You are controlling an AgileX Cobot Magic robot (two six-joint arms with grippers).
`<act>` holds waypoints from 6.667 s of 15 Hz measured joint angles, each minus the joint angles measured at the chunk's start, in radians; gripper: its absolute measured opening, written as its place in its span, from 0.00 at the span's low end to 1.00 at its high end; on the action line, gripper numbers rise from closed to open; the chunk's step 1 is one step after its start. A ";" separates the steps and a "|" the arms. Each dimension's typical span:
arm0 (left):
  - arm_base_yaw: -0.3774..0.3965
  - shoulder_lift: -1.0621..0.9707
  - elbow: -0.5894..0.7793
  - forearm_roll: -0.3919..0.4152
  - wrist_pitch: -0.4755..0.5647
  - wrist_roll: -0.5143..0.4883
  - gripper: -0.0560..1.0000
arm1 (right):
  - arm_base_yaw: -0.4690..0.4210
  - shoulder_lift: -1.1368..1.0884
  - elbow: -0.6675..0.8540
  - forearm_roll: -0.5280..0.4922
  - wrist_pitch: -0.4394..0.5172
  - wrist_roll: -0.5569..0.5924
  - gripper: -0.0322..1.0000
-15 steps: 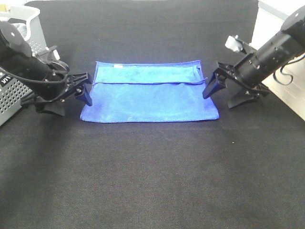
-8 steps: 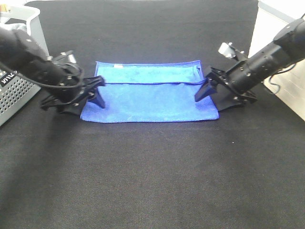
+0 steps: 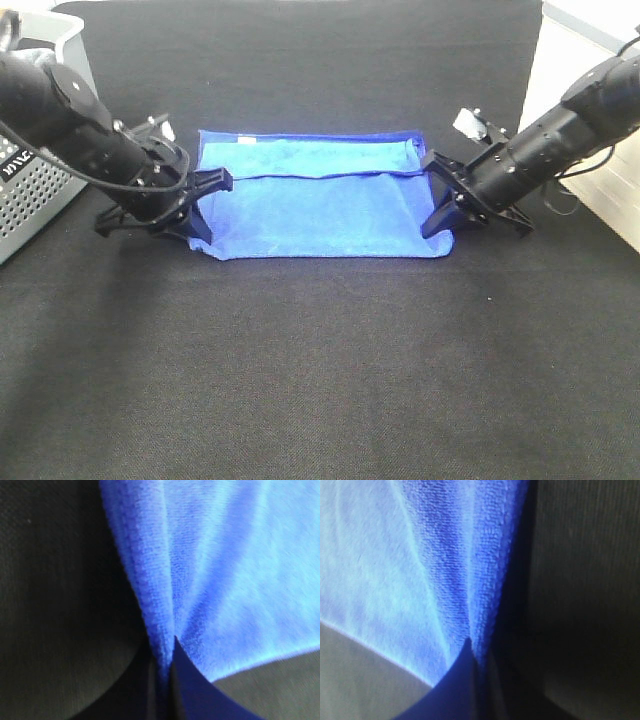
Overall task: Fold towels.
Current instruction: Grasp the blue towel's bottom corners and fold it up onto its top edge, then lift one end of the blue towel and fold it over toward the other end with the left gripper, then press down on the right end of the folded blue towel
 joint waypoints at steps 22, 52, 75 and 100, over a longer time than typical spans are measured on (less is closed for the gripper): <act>-0.002 -0.269 0.117 0.169 -0.032 -0.088 0.06 | -0.019 -0.212 0.076 -0.061 0.031 0.045 0.03; 0.078 0.012 -0.076 0.157 0.024 -0.133 0.78 | -0.021 -0.032 -0.197 -0.199 0.143 0.129 0.78; 0.089 -0.101 -0.222 0.335 0.203 -0.172 0.09 | -0.021 -0.032 -0.197 -0.160 0.149 0.129 0.78; -0.220 0.081 -0.425 -0.300 0.041 -0.101 0.56 | -0.019 -0.086 -0.197 -0.078 0.186 0.122 0.78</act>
